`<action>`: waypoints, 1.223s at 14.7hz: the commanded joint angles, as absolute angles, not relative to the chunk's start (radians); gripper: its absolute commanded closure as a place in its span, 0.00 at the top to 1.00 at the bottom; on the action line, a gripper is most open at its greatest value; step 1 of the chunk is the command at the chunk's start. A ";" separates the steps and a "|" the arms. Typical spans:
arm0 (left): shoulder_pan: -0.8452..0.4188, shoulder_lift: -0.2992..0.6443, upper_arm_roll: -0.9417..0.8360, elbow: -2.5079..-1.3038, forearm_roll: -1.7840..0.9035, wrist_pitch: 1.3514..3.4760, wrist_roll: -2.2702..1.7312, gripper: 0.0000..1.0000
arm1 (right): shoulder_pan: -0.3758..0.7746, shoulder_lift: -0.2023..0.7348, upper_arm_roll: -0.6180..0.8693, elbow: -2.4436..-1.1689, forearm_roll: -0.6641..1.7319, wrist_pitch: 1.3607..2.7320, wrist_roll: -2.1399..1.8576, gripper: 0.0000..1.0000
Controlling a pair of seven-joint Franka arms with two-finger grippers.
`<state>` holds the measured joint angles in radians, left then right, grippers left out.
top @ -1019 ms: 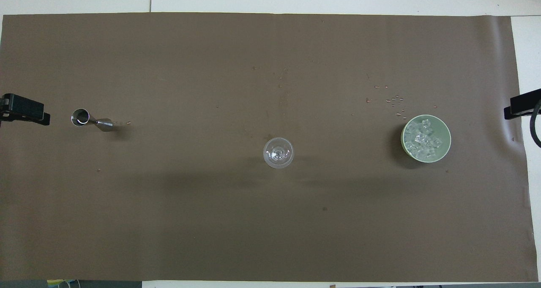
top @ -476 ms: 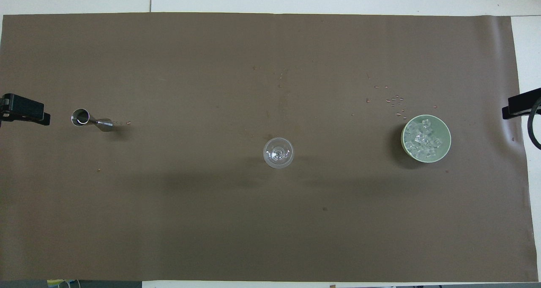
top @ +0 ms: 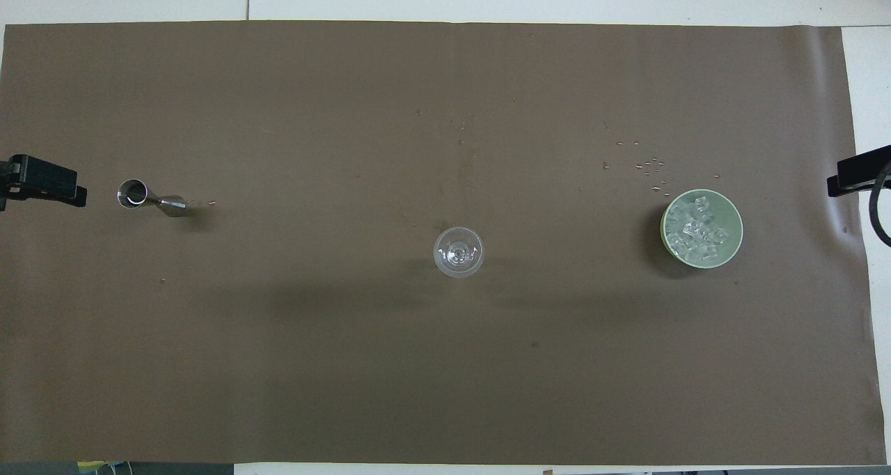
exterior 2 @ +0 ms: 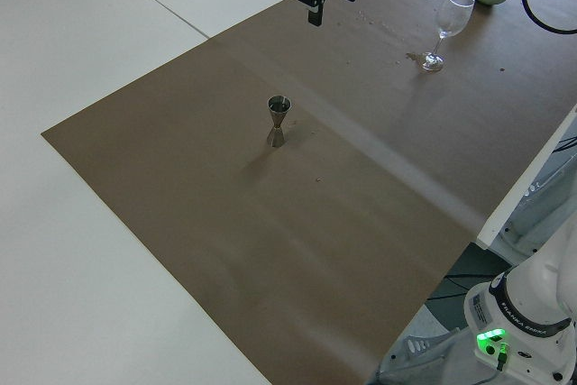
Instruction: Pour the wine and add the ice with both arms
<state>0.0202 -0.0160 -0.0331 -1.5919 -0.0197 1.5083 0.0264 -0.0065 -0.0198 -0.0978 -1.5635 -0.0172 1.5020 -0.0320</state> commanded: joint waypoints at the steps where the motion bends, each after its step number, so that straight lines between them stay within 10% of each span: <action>1: 0.017 -0.038 -0.034 -1.617 -0.008 1.517 0.014 1.00 | -0.017 -0.038 -0.091 -1.589 -0.005 1.522 -0.044 1.00; 10: 0.023 -0.022 -0.032 -1.580 -0.011 1.519 0.066 1.00 | -0.018 -0.038 -0.091 -1.589 -0.003 1.522 -0.044 1.00; 18: 0.032 0.247 0.005 -1.294 -0.063 1.355 -0.145 1.00 | -0.017 -0.038 -0.091 -1.589 -0.003 1.522 -0.044 1.00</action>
<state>0.0260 0.1358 -0.0088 -1.4301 -0.0428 1.4234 -0.0574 -0.0065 -0.0198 -0.0978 -1.5636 -0.0171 1.5020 -0.0320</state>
